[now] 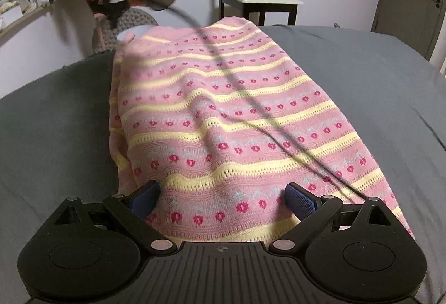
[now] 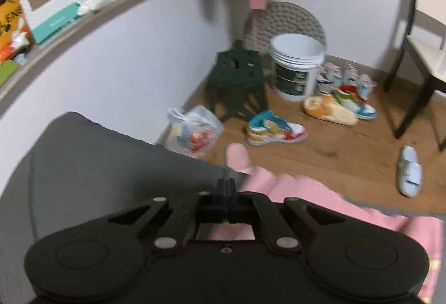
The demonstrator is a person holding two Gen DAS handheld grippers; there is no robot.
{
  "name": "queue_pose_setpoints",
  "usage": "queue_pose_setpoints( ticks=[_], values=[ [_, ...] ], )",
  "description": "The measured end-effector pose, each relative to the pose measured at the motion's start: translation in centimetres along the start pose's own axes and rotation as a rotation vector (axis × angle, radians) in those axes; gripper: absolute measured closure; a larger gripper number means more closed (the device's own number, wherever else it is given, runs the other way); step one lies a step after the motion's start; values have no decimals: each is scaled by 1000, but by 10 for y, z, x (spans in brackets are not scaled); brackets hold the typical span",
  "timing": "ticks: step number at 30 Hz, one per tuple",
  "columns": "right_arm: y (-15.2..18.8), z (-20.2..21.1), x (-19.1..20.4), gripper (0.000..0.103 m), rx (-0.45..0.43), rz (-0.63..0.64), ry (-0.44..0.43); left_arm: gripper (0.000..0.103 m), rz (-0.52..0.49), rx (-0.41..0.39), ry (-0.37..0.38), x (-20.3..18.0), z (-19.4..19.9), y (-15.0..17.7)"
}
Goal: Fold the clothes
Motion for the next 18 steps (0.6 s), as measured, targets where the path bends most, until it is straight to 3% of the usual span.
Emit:
queue_pose_setpoints(
  ticks=[3,9,10,14,18],
  values=[
    [4,-13,4,101,29,6,68,7,14,1,17,2,0,2],
    [9,-22,-5,84,75,82,200,7,22,7,23,5,0,0],
    [10,-22,-6,78,82,93,207,7,19,7,23,5,-1,0],
    [29,-31,-5,75,146,128,192,7,9,9,20,4,-1,0],
    [37,-33,3,68,123,186,152,7,10,10,20,4,-2,0]
  ],
)
Point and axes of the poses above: each gripper's, at about its wrist camera, not at the fingertips, and z roughly against the way its jaws point, x to its left, y to its underside, the point moved 7 cm from there along -z, roughly the way its jaws point, and after that the axes turned 11 degrees about -x, right-handed, at the moved point
